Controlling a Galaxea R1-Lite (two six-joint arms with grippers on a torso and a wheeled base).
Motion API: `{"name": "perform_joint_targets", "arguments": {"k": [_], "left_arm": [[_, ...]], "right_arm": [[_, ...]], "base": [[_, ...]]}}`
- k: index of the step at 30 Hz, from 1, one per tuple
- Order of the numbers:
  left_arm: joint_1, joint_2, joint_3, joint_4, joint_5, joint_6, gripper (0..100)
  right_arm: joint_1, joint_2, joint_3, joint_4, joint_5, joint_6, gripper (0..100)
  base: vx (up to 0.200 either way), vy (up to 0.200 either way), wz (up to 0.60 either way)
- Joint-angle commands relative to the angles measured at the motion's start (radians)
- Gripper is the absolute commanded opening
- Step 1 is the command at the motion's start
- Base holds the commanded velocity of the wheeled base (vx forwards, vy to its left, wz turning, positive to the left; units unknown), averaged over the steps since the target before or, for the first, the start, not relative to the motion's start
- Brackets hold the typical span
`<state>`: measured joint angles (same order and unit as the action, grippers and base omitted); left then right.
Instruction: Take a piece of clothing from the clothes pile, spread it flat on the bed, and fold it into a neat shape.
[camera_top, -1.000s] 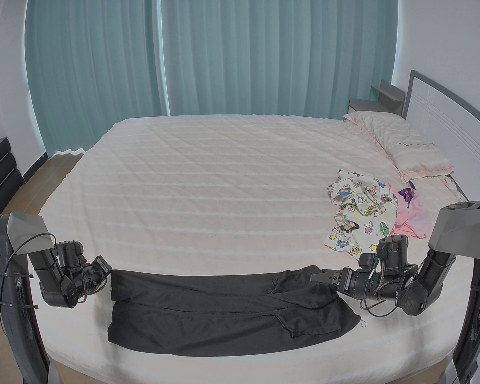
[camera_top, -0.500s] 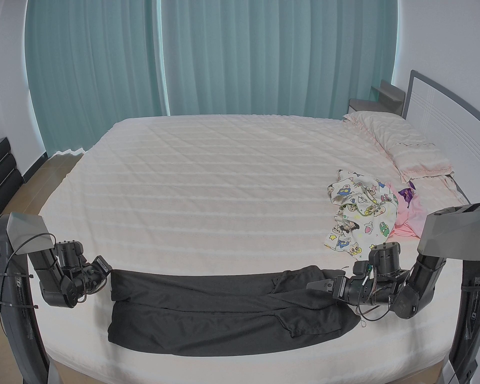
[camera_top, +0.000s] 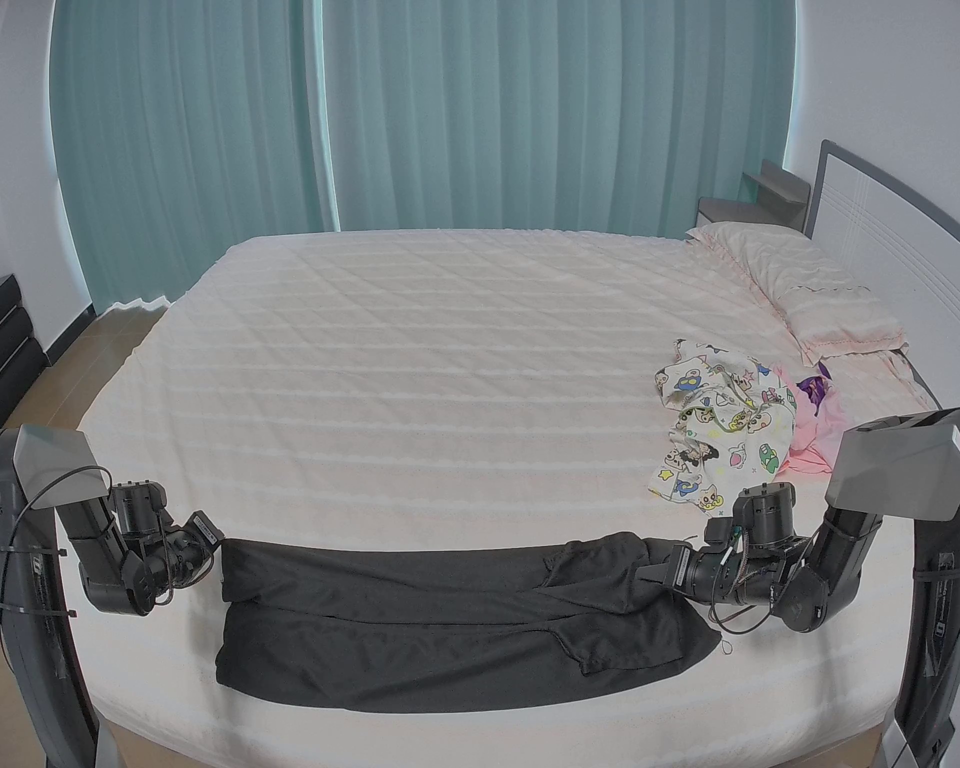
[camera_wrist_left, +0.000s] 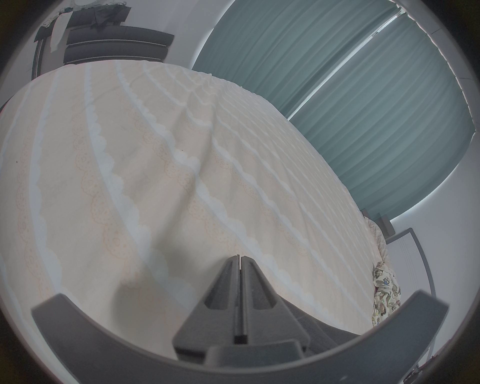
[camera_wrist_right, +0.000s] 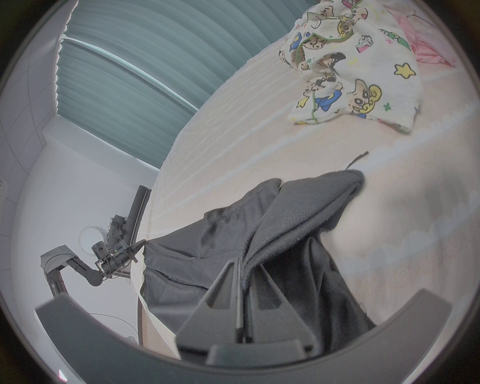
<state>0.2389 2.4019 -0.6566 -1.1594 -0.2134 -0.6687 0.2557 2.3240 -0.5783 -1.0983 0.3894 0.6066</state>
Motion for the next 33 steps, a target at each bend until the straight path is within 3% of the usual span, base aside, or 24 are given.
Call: {"name": "perform_joint_targets", "arguments": {"k": [1,13,23,33], "left_arm": [[0.000,0.000,0.000,0.000,0.000,0.000,0],[0.000,0.002,0.000,0.000,0.000,0.000,0],[0.000,0.002,0.000,0.000,0.000,0.000,0],[0.000,0.002,0.002,0.000,0.000,0.000,0]], "right_arm": [[-0.009,-0.005,-0.002,-0.005,0.000,0.001,0],[-0.044,0.035,0.051,-0.287,0.000,-0.011,0],[-0.085,0.109,0.044,-0.215,0.000,-0.148,0],[-0.082,0.115,0.052,-0.199,0.000,-0.162,0]], "base": [[0.000,0.000,0.00],[0.000,0.000,0.00],[0.000,0.000,0.00],[0.000,0.000,0.00]]}}
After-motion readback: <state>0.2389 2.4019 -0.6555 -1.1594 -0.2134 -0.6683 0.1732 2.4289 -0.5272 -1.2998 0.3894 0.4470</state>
